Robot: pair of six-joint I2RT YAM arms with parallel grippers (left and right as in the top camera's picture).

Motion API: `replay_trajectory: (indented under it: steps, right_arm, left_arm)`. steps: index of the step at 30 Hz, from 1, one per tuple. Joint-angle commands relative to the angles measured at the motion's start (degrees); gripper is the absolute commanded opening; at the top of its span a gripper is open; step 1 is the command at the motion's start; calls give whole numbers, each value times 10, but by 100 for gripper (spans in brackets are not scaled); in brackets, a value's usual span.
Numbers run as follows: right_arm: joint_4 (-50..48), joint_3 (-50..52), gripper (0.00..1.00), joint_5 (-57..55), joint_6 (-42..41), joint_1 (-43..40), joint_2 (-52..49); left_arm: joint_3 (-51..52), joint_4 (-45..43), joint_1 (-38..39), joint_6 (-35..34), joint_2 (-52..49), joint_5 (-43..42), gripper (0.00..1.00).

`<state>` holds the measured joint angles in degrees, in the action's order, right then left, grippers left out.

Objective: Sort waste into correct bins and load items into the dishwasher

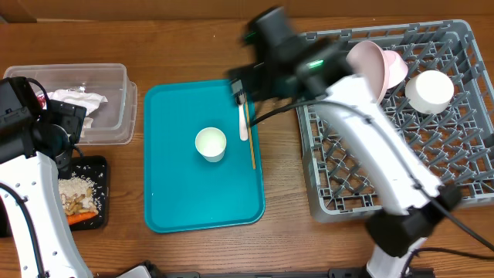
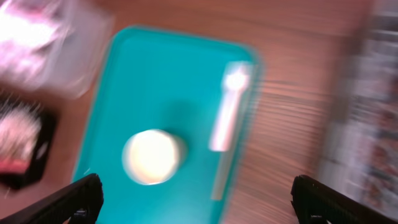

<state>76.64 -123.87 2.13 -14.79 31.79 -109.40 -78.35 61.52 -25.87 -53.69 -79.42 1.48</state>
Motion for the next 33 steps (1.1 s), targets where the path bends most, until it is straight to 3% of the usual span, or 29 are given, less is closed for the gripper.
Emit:
replay_trajectory:
  steps: [1,7,11,14,18,22,25,30,33]
  right_arm:
    - [24,-7,100,-36,-42,-104,13]
    - [76,-6,100,-20,-67,-260,13]
    - [118,-6,100,33,-67,-313,13]
    - [148,-6,100,55,-67,-333,13]
    - [166,-6,100,55,-65,-330,13]
    - [161,-6,100,54,-65,-322,13]
    - [144,-6,100,54,-65,-322,17]
    - [147,-6,100,39,-65,-322,40]
    - [176,-6,100,39,-64,-322,64]
  left_arm:
    - [0,0,4,-5,0,0,100]
    - [0,0,4,-5,0,0,100]
    - [0,-1,4,-7,0,-8,100]
    - [0,13,4,-1,0,-63,100]
    - [0,-9,17,126,0,-186,100]
    - [2,-17,87,284,-3,-309,100]
    - [3,-10,173,371,-9,-320,100]
    - [3,-24,334,382,-41,-186,100]
    - [3,-30,399,382,-74,-169,100]
